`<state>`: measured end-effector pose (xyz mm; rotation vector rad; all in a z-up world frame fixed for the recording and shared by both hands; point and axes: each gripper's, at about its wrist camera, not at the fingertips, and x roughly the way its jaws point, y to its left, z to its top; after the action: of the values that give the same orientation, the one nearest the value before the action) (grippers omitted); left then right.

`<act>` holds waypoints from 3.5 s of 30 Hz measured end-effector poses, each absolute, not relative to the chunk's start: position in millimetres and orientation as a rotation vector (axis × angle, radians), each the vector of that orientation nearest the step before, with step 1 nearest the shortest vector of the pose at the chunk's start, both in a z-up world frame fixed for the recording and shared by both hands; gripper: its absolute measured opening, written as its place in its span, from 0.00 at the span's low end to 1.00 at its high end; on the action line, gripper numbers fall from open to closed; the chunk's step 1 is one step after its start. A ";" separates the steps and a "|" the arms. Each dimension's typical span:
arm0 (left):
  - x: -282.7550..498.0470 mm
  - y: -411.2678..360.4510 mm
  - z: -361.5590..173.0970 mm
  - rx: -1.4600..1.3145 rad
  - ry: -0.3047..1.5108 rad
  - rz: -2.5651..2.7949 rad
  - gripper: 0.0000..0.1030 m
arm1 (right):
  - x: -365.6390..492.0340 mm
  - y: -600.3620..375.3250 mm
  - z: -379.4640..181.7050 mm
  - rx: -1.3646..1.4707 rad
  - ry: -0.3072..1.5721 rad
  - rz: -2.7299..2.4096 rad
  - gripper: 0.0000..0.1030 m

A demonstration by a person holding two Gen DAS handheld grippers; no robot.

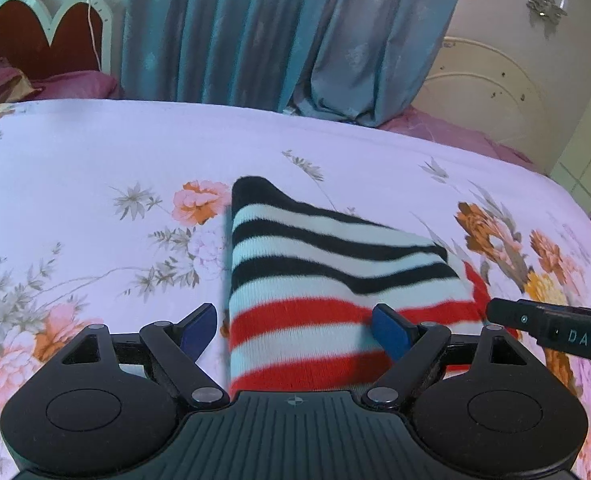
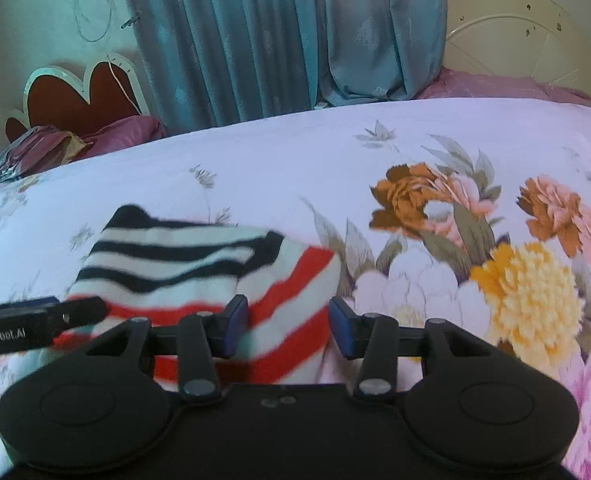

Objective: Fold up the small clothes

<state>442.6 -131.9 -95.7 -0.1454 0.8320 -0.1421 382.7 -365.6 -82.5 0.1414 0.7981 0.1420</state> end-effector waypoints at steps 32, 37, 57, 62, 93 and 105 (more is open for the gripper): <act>335.9 -115.2 -112.7 -0.156 0.920 -0.215 0.81 | 267.0 -366.6 -82.7 0.117 0.845 0.190 0.24; 333.0 -111.0 -126.5 -0.191 0.929 -0.221 0.81 | 263.9 -375.8 -103.5 0.157 0.909 0.180 0.24; 405.5 -115.4 -123.5 -0.350 0.970 -0.245 0.98 | 357.8 -406.4 -114.7 0.525 0.956 0.267 0.62; 413.6 -117.8 -135.4 -0.371 0.973 -0.279 0.99 | 371.5 -402.8 -130.7 0.553 0.969 0.315 0.65; 364.2 14.3 -46.5 -0.232 0.778 -0.223 0.54 | 357.5 -264.7 -59.1 0.510 0.808 0.464 0.33; 368.2 202.9 -53.7 -0.219 0.765 -0.239 0.54 | 357.2 -86.8 -49.5 0.479 0.776 0.435 0.33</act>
<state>368.2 202.9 -53.7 -0.2194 0.7654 -0.2389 357.2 -86.8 -49.5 0.4786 0.7760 0.4354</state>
